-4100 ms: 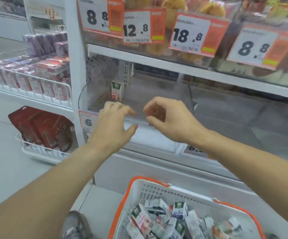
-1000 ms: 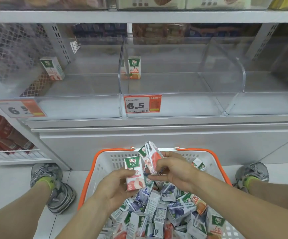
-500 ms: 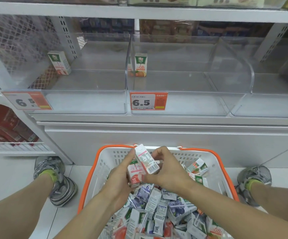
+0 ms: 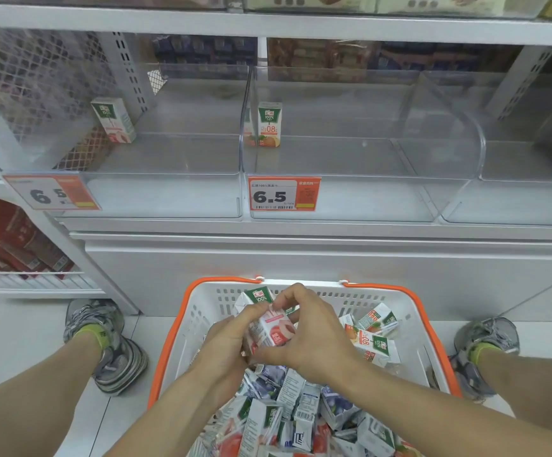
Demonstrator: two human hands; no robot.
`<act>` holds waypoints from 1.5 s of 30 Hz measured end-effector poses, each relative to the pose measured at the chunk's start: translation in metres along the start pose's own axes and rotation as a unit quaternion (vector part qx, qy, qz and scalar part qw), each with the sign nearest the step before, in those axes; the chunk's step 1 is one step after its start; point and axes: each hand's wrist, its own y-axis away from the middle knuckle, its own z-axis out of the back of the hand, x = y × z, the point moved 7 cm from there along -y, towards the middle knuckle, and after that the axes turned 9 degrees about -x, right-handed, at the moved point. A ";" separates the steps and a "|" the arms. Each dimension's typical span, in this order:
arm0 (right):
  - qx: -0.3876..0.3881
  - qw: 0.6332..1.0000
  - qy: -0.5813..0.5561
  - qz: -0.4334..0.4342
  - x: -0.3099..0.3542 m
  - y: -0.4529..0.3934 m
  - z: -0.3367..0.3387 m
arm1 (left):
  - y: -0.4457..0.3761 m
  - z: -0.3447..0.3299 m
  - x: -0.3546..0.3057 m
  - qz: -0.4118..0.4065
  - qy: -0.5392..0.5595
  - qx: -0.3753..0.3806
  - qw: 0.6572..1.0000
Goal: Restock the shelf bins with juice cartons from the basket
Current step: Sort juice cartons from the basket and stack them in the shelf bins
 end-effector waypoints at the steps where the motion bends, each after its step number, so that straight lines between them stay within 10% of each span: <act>1: -0.013 1.000 0.009 0.010 0.001 0.002 -0.001 | 0.000 -0.001 0.000 0.000 0.002 -0.002 1.000; 16: 0.188 0.937 -0.253 -0.150 0.007 -0.009 -0.009 | 0.001 0.007 -0.027 -0.084 -0.005 0.028 0.996; 30: 0.063 0.975 -0.098 0.190 0.120 -0.055 0.008 | 0.059 0.035 -0.186 -0.353 -0.391 0.021 0.850; 39: -0.104 0.896 0.144 0.406 0.187 -0.095 0.045 | 0.069 0.060 -0.298 -0.522 -0.397 -0.096 0.748; 45: -0.120 0.876 0.253 0.393 0.174 -0.139 0.049 | 0.002 0.093 -0.361 -0.506 -0.431 -0.182 0.724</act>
